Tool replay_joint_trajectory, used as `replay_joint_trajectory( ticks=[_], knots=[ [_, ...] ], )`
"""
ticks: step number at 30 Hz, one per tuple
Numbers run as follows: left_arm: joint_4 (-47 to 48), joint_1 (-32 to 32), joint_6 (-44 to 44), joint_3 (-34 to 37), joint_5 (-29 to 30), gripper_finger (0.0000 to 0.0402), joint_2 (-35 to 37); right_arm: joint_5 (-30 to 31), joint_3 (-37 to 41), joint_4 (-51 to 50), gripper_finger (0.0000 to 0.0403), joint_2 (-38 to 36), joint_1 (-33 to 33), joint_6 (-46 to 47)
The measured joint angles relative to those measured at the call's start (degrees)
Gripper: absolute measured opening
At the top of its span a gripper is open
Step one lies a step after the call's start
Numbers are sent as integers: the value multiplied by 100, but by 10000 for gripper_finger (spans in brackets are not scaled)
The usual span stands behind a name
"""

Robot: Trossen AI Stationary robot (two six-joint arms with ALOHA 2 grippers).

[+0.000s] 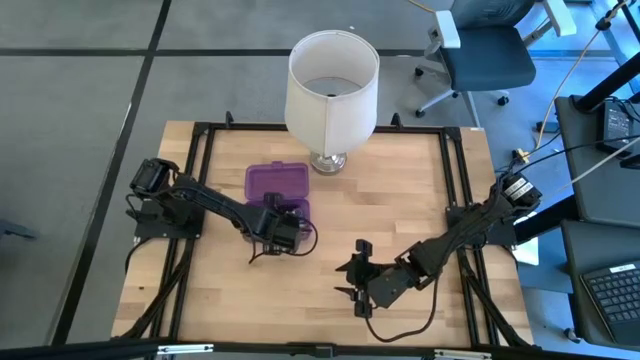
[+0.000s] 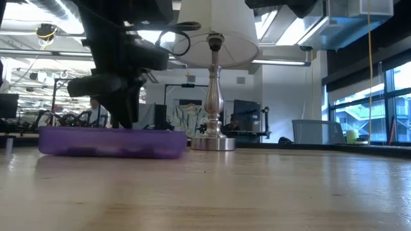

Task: Pick & place school supplies into a supply box
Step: Close the purple supply box

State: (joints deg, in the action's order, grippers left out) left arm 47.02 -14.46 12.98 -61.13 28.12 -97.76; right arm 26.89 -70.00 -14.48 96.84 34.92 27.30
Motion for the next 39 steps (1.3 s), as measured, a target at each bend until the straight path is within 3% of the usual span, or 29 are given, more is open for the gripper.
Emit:
replay_joint_trajectory(
  ticks=[5,7,12,19,31,39],
  knots=[
    [472,0,259,-165,89,138,61,2,2,-22,215,0,2,113],
    [453,0,314,-172,-125,136,132,32,2,3,215,19,2,114],
    [431,-140,891,-172,-549,124,404,621,9,19,215,228,-2,101],
    [371,-551,1428,-90,-309,110,800,745,9,68,215,456,-58,105],
    [-26,-457,1485,278,-664,92,272,713,9,116,215,485,-55,125],
    [-313,-519,1383,280,-1348,93,120,638,9,146,215,485,-55,222]
  ],
)
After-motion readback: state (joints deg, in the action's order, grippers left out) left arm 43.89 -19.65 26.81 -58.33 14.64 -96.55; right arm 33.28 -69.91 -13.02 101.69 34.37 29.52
